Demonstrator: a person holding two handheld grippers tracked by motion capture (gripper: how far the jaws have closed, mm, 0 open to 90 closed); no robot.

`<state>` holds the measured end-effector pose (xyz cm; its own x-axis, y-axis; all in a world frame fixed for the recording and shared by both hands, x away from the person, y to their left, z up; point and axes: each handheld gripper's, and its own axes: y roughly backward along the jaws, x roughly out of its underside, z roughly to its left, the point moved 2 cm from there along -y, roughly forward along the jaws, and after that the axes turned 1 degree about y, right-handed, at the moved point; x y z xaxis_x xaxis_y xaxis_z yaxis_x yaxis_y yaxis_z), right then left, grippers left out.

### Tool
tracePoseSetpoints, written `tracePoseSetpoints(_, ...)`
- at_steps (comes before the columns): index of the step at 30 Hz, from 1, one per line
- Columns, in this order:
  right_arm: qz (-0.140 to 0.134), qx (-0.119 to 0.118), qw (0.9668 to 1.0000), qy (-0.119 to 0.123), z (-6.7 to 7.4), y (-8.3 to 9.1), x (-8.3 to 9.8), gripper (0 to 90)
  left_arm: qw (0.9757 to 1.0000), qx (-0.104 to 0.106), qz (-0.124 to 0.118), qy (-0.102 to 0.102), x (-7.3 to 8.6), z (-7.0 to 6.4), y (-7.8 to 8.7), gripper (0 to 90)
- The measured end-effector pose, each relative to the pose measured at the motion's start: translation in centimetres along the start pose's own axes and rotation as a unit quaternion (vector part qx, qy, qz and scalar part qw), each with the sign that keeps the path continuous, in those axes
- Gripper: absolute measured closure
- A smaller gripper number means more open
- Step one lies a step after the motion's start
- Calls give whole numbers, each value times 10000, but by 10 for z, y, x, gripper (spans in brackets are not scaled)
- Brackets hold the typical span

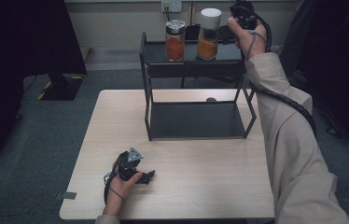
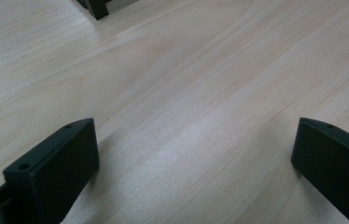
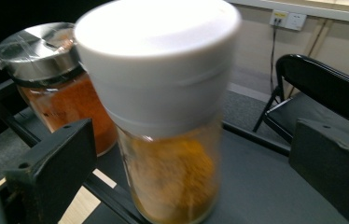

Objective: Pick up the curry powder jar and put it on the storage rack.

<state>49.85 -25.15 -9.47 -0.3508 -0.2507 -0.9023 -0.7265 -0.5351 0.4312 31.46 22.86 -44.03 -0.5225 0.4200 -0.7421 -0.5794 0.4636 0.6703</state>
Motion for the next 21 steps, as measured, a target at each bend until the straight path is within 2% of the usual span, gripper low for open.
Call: tracePoseSetpoints(21, -12, 135, 9998, 171, 16, 26, 23, 0, 10000, -2, -2, -10, 0, 0, 0, 0)
